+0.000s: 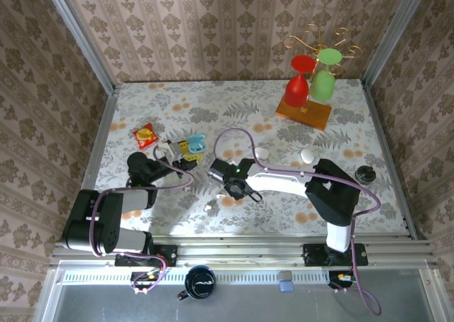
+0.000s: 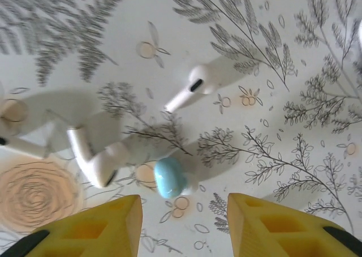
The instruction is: Insert the wireless bluetooth earbuds into the charging case
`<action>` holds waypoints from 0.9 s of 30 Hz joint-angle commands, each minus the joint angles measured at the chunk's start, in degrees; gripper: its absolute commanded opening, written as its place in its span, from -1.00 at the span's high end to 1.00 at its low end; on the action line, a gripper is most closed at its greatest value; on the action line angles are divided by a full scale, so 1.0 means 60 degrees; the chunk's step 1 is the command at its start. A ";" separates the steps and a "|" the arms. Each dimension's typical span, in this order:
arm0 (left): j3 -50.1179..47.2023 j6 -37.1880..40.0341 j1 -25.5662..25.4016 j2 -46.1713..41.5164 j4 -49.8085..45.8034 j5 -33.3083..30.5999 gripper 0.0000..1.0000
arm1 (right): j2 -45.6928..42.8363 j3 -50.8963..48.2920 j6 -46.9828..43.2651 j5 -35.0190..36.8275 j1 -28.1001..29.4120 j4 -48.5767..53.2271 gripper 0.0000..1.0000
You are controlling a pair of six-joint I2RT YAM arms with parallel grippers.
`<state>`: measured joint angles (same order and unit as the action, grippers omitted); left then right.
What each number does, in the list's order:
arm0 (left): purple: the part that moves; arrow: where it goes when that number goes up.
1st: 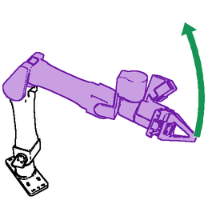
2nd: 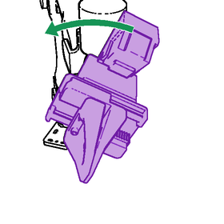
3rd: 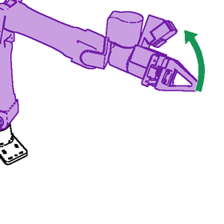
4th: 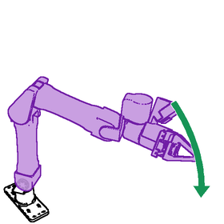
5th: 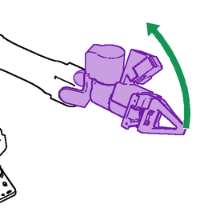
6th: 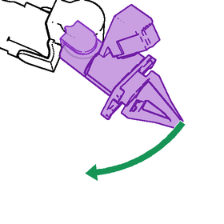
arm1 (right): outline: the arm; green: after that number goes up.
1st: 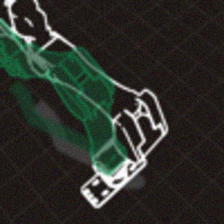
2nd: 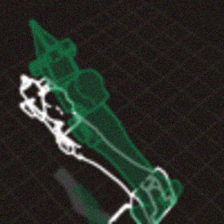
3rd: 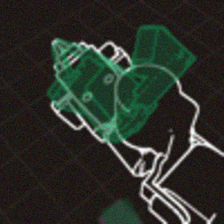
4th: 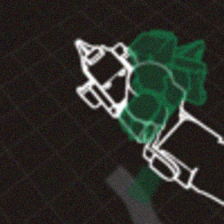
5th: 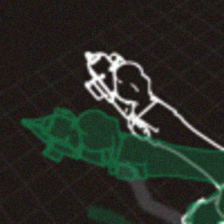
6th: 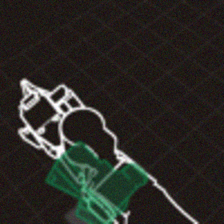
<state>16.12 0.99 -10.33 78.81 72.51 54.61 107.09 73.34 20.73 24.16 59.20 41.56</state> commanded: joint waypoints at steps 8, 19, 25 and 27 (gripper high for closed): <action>-0.0035 -0.0246 0.0264 -0.0200 0.0242 0.0028 0.29 | 0.1520 0.1179 -0.0247 0.1878 0.0666 0.1457 0.11; -0.0086 -0.0251 0.0257 -0.0277 0.0234 0.0082 0.29 | 0.2225 0.1590 -0.0521 0.2096 0.0693 0.1592 0.29; -0.0094 -0.0224 0.0264 -0.0288 0.0234 0.0076 0.29 | 0.2380 0.1723 -0.0502 0.2111 0.0668 0.1758 0.38; -0.0095 -0.0232 0.0264 -0.0288 0.0235 0.0109 0.29 | 0.2391 0.1728 -0.0489 0.2110 0.0670 0.1802 0.44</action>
<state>16.08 0.40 -8.84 78.63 72.42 53.84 120.20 82.46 17.93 34.76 62.96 49.87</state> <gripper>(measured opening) 0.360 0.288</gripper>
